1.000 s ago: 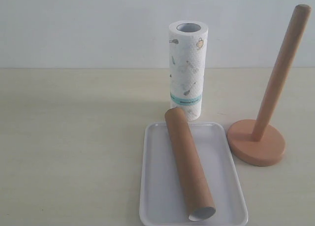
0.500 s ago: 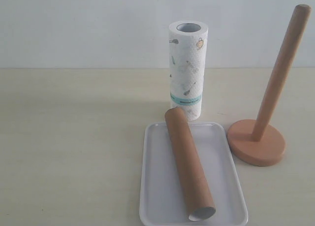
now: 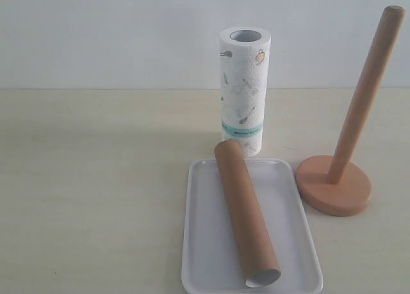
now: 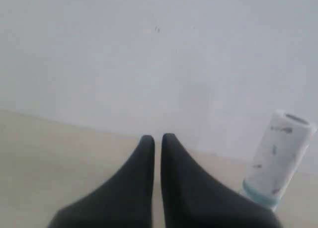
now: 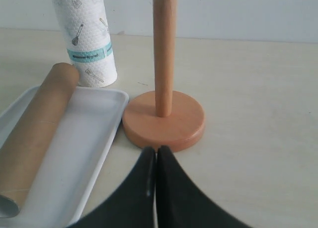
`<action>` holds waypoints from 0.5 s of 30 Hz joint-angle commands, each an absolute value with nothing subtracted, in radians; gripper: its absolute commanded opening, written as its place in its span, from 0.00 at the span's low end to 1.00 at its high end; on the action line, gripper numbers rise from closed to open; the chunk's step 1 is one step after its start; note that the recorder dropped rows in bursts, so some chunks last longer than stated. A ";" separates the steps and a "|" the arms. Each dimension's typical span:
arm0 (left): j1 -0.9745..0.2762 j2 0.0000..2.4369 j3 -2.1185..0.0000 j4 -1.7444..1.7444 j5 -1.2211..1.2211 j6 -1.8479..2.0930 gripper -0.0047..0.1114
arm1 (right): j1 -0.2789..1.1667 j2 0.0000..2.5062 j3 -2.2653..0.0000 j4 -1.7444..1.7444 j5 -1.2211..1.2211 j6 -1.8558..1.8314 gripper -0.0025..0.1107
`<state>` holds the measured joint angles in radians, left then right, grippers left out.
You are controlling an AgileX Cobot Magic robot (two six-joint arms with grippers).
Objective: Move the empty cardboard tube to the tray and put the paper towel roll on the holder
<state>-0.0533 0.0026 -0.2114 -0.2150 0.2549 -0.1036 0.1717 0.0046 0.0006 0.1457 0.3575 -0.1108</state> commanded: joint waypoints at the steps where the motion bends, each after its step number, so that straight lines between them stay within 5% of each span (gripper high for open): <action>1: -0.051 0.000 -0.247 -0.250 0.156 -0.115 0.08 | 0.169 0.000 0.000 0.146 0.355 -0.113 0.02; 15: -0.051 0.000 -0.245 -0.252 0.000 -0.163 0.08 | 0.169 0.000 0.000 0.146 0.355 -0.113 0.02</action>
<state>-0.0533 0.0020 -0.2411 -0.2399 0.0758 -0.1195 0.1717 0.0046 0.0006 0.1457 0.3575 -0.1108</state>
